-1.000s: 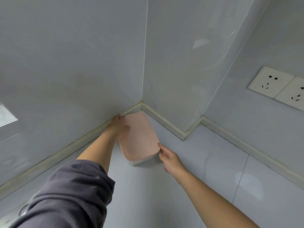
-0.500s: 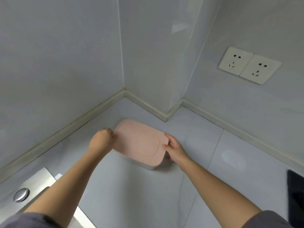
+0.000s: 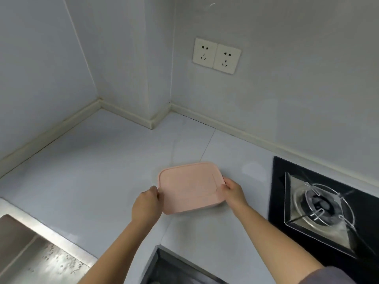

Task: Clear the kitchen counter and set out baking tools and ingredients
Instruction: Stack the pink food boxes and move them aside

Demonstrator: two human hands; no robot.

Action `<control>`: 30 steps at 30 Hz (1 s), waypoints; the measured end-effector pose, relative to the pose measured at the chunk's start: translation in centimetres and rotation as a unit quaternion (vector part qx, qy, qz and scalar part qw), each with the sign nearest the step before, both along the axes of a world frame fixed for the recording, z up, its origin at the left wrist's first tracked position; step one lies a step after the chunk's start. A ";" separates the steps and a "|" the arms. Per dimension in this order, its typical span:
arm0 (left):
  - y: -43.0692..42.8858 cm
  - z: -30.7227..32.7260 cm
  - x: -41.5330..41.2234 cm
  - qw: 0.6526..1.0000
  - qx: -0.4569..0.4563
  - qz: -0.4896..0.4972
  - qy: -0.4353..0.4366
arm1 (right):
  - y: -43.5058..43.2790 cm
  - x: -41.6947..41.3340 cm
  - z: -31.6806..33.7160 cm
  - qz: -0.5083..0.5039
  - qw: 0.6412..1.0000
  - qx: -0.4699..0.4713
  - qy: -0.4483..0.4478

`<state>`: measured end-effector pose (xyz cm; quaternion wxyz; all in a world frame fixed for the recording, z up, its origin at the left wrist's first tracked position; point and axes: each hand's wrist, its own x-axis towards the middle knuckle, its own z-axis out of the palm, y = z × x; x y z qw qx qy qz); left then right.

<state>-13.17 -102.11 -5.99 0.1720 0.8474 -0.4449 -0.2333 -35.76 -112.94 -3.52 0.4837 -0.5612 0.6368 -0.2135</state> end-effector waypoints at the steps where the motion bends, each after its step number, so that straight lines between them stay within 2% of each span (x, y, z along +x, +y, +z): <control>1: 0.3 0.0 -1.5 1.000 -0.008 0.002 -0.005 | 0.8 -1.6 0.0 -0.006 1.000 -0.003 -0.004; 6: 3.0 -0.5 -9.8 0.993 -0.102 0.048 0.018 | 5.6 -9.6 -0.4 -0.034 0.998 0.000 -0.051; 11: 4.7 -0.8 -13.2 0.988 -0.133 0.077 0.026 | 8.2 -14.0 -2.0 -0.031 0.997 0.008 -0.068; 14: 5.2 -0.4 -13.9 0.988 -0.116 0.079 0.059 | 9.1 -15.3 -2.4 -0.029 0.996 0.030 -0.080; 17: 4.7 0.2 -13.6 0.985 -0.080 0.079 0.134 | 8.9 -15.5 -2.7 -0.041 0.994 0.067 -0.077; 23: 2.4 0.9 -13.3 0.957 -0.013 0.083 0.278 | 7.6 -13.2 -2.3 -0.108 0.985 0.104 -0.086; 26: 2.0 1.2 -13.5 0.934 -0.017 0.112 0.340 | 8.2 -12.2 -2.9 -0.164 0.975 0.107 -0.106; 30: 2.1 1.1 -13.0 0.919 -0.033 0.118 0.374 | 8.5 -11.2 -2.7 -0.206 0.962 0.107 -0.140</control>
